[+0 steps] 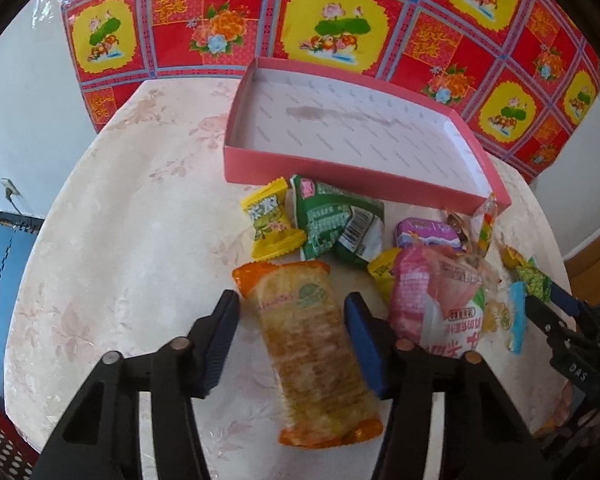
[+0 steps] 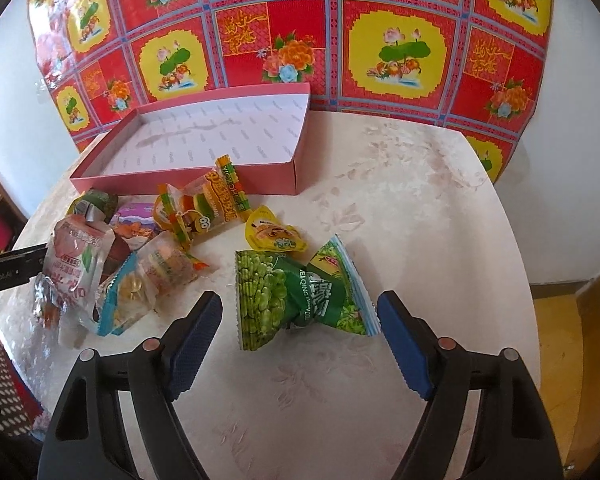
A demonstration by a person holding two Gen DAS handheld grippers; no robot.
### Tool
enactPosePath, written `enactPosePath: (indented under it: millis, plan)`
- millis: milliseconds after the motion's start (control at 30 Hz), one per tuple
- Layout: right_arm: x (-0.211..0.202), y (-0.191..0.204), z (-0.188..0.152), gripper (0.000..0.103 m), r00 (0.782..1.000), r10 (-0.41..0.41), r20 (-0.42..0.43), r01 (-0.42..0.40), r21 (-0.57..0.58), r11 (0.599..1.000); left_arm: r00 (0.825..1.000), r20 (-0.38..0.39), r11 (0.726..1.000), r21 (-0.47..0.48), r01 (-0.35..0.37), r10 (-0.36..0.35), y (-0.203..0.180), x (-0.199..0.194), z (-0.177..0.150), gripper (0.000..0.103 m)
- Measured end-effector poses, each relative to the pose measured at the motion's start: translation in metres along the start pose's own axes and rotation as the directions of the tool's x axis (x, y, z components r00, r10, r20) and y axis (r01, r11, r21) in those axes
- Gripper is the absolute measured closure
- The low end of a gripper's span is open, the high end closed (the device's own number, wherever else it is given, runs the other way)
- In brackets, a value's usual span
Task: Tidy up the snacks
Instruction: 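Grasp the orange wafer pack with the left tool while the right tool grasps the green pea bag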
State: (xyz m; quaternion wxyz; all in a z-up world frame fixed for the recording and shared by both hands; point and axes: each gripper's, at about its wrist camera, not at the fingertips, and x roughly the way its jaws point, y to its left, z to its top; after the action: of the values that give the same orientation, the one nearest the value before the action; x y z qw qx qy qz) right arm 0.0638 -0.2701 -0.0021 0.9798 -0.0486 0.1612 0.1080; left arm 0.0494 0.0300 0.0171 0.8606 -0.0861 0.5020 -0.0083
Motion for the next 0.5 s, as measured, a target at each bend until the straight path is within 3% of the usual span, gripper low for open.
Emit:
enactPosePath:
  millis: [500]
  plan:
    - [0.004,-0.002,-0.002,0.021,1.0,0.02,0.004,-0.02,0.029,0.999,1.0,-0.014,0.998,0.057,-0.023,0.024,-0.004,-0.006,-0.014,0.045]
